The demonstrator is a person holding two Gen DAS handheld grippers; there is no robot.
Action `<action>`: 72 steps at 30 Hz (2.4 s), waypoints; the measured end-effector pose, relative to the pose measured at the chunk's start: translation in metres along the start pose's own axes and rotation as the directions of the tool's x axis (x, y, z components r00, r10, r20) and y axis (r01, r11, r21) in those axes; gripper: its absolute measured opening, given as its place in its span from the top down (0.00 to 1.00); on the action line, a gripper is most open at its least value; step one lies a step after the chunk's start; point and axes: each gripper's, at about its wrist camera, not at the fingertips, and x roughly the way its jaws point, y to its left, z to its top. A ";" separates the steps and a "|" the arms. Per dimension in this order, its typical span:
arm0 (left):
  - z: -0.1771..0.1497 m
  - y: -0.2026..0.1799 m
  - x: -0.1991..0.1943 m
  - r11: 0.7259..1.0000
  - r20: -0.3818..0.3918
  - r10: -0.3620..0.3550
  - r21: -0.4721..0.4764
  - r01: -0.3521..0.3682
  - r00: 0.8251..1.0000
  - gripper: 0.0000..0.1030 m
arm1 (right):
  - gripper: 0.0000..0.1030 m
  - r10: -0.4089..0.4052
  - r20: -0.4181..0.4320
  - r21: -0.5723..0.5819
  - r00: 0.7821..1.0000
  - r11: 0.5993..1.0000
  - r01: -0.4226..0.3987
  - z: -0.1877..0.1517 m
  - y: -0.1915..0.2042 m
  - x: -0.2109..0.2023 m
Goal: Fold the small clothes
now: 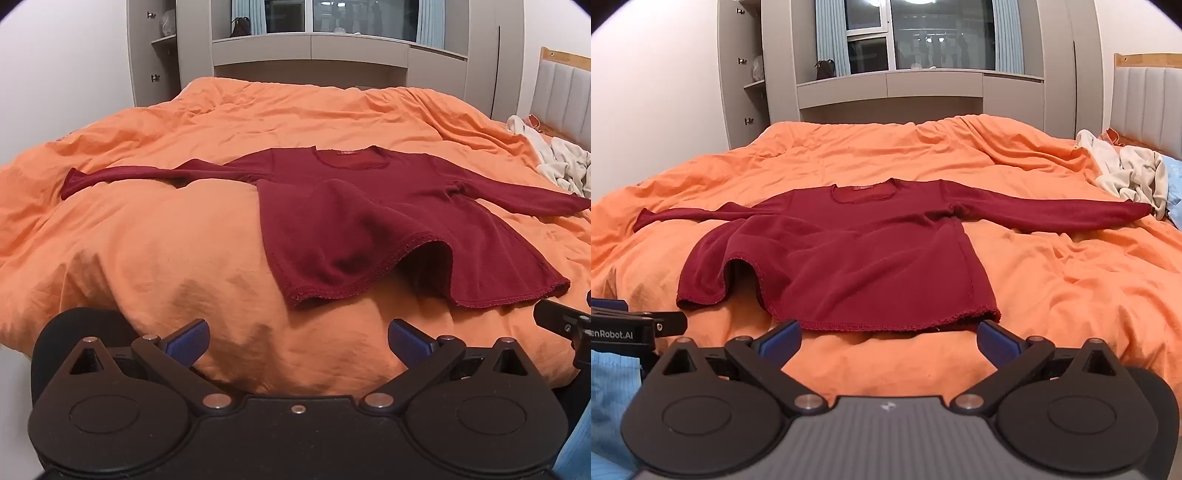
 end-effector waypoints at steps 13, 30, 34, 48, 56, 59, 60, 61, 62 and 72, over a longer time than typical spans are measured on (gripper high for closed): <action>-0.001 0.001 0.002 1.000 -0.004 0.000 0.004 0.000 1.000 0.01 | 0.00 -0.027 -0.026 0.030 0.999 0.999 0.028 0.001 -0.001 0.008; 0.000 0.001 -0.003 1.000 0.011 -0.023 -0.014 0.023 1.000 0.01 | 0.00 -0.049 -0.044 0.034 0.998 0.998 0.051 0.003 -0.004 0.004; 0.001 0.002 -0.004 0.999 0.014 -0.030 -0.028 0.030 0.999 0.01 | 0.00 -0.058 -0.048 0.040 0.997 0.997 0.060 0.003 -0.005 0.002; 0.002 0.003 -0.004 0.999 0.013 -0.031 -0.031 0.031 0.999 0.01 | 0.00 -0.073 -0.057 0.047 0.996 0.996 0.076 0.004 -0.006 0.002; 0.003 0.003 -0.005 0.999 0.018 -0.024 -0.041 0.025 1.000 0.01 | 0.00 -0.112 -0.058 0.055 0.992 0.992 0.115 0.003 -0.008 0.002; 0.003 0.003 -0.005 0.999 0.020 -0.023 -0.041 0.024 1.000 0.01 | 0.00 -0.106 -0.054 0.071 0.993 0.991 0.110 0.004 -0.012 0.000; 0.003 0.003 -0.005 0.999 0.019 -0.023 -0.039 0.024 1.000 0.01 | 0.00 -0.105 -0.054 0.070 0.993 0.992 0.108 0.004 -0.012 0.000; 0.004 0.003 -0.006 0.999 0.018 -0.022 -0.036 0.022 1.000 0.01 | 0.00 -0.104 -0.053 0.070 0.993 0.992 0.108 0.004 -0.012 0.000; 0.004 0.003 -0.006 0.999 0.016 -0.020 -0.034 0.021 1.000 0.01 | 0.00 -0.104 -0.054 0.070 0.993 0.992 0.108 0.004 -0.012 0.000; 0.003 0.003 -0.006 0.999 0.014 -0.018 -0.031 0.019 1.000 0.01 | 0.00 -0.089 -0.062 0.054 0.994 0.994 0.092 0.003 -0.006 0.000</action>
